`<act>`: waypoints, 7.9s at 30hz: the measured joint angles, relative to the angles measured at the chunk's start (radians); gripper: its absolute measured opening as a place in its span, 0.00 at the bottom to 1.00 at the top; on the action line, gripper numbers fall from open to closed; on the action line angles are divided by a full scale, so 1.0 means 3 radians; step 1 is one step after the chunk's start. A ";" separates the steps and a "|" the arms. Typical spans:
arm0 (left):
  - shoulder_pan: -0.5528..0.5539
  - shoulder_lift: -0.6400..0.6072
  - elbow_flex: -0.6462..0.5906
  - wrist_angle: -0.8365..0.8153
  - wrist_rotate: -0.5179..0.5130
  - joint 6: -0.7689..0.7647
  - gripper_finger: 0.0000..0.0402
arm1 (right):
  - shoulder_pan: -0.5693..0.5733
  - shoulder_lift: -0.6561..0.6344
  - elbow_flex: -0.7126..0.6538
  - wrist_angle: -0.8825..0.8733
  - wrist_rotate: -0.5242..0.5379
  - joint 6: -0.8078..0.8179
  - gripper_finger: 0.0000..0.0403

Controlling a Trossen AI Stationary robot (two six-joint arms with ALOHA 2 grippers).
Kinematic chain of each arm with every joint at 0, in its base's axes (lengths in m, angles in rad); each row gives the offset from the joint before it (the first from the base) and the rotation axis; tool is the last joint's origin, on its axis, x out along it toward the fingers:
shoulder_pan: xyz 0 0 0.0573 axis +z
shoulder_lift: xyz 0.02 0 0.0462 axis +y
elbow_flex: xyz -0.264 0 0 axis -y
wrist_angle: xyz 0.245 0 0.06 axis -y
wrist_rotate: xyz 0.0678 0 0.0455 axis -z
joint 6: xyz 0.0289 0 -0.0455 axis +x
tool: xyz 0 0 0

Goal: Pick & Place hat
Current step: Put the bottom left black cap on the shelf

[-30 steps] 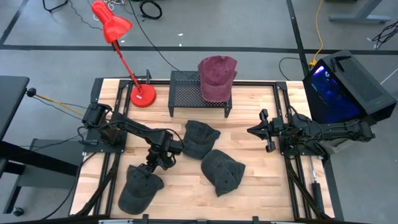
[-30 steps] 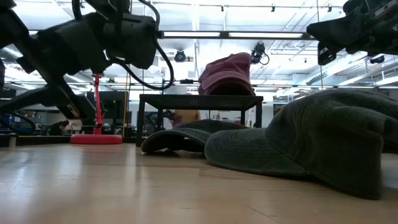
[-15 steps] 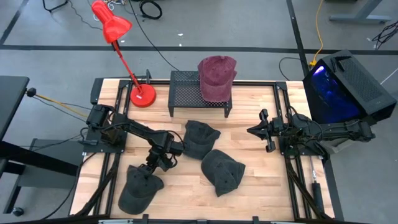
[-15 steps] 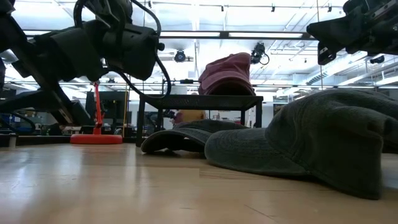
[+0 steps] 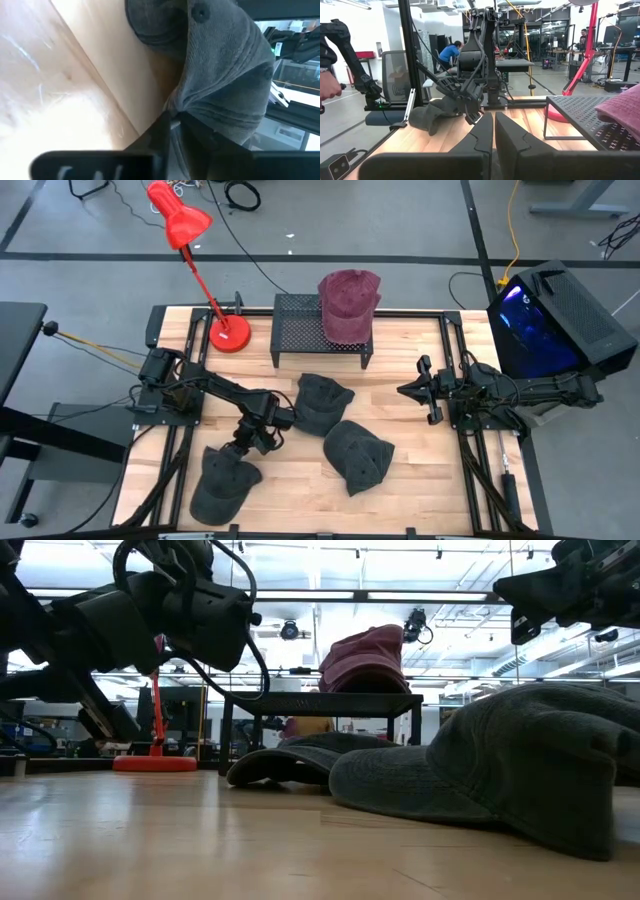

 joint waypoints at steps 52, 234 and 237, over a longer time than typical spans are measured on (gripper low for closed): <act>0.0701 -0.0003 0.0488 -0.0825 -0.0157 0.0557 0.41 | 0.0000 0.0001 0.0000 -0.0001 -0.0001 0.0001 0.06; 0.0338 -0.0805 0.1265 -0.0746 -0.0160 -0.0442 0.11 | 0.0000 0.0000 0.0000 -0.0001 0.0000 0.0000 0.06; 0.0417 -0.0804 0.1445 -0.0847 -0.0187 -0.0440 0.11 | -0.0001 0.0000 0.0000 -0.0002 0.0000 0.0001 0.06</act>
